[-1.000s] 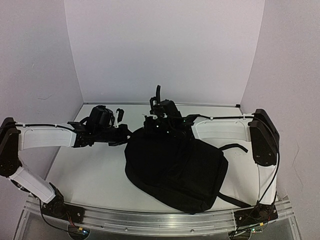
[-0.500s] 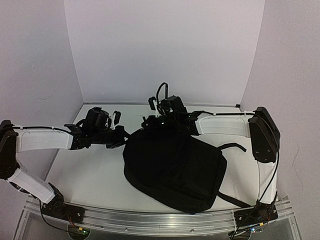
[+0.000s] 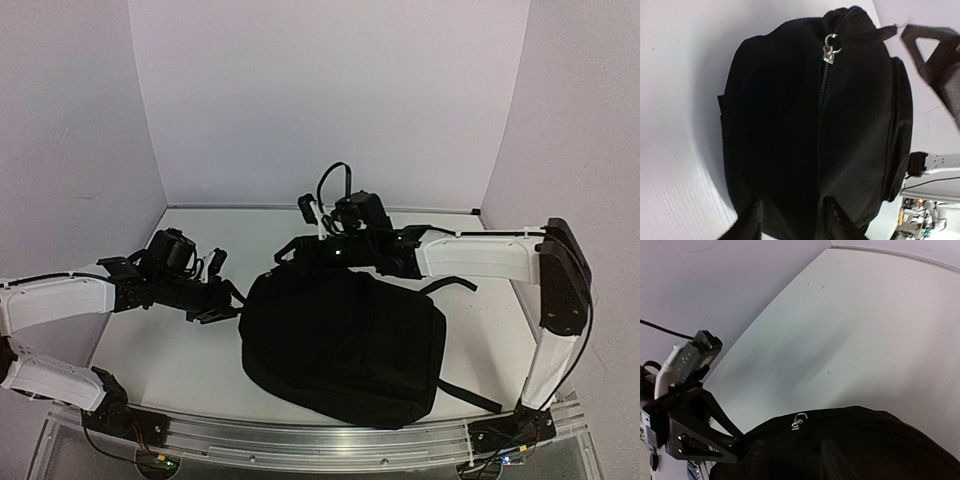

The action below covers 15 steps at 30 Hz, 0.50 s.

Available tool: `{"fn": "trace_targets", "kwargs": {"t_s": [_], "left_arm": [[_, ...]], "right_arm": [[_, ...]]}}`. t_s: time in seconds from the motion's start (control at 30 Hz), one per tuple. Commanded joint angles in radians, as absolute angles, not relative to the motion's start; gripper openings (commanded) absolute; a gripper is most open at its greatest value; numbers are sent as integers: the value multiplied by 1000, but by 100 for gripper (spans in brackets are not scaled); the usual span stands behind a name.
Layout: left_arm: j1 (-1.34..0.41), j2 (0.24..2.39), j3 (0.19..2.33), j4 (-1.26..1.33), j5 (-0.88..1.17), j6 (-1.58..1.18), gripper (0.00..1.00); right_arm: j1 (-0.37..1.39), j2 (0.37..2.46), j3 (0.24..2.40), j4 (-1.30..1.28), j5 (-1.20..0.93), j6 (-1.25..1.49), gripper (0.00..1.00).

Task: Pack the student bag
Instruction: Zip the student bag at the center of the board.

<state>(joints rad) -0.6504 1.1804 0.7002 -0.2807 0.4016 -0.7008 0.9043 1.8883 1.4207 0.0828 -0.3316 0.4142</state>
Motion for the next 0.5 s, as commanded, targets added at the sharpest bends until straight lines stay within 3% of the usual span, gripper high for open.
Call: {"fn": "trace_targets", "kwargs": {"t_s": [0.0,0.1,0.27,0.47], "left_arm": [[-619,1133,848,-470,343,-644,59],[-588,1150,929,-488,338,-601,71],[-551,1292,1091,-490,375,-487,91],[-530,1609,1363,-529,501,-335,97]], "right_arm": [[910,1691,1360,93,-210,442,72],[899,1622,1342,-49,-34,489,86],[813,1525,1249,-217,79,579,97],[687,1397,1062,-366,133,671,98]]}}
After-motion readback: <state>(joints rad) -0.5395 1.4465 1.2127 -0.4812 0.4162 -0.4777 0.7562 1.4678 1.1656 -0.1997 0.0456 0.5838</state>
